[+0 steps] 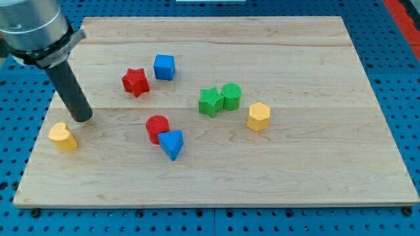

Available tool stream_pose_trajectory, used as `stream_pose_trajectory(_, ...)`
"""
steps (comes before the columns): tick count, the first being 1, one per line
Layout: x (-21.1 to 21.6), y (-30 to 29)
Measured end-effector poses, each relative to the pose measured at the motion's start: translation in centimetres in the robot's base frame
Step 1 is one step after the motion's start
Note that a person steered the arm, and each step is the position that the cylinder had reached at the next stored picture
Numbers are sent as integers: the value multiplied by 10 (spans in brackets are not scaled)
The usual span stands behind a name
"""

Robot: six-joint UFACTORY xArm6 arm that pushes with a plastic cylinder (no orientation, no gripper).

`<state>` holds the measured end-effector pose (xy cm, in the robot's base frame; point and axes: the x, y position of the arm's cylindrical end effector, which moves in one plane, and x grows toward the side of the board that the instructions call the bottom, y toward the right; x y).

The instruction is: Move your arm close to red star

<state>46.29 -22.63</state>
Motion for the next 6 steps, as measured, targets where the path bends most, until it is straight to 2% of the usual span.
stream_pose_trajectory(2, 38, -1)
stream_pose_trajectory(3, 31, 9)
stream_pose_trajectory(6, -99, 175)
